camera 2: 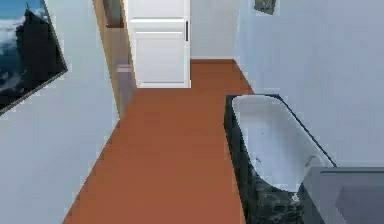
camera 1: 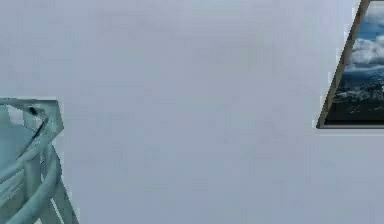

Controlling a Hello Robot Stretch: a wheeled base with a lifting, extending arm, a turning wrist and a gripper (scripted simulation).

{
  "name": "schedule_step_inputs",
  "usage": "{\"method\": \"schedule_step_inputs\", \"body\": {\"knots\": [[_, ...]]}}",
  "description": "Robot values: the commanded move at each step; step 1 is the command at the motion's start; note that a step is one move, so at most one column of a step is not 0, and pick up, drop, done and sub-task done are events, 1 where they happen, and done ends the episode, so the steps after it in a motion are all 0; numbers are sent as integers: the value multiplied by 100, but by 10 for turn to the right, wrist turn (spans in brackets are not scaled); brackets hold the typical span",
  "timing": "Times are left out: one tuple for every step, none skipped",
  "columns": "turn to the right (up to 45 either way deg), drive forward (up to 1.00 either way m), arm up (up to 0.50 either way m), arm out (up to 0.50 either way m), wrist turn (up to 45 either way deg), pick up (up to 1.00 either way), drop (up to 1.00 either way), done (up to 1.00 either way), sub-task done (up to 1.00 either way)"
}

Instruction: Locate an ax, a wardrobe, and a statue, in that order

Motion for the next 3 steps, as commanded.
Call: {"method": "schedule_step_inputs", "body": {"knots": [[450,0,0,0,0,0,0,0,0],[300,0,0,0,0,0,0,0,0],[0,100,0,0,0,0,0,0,0]]}}
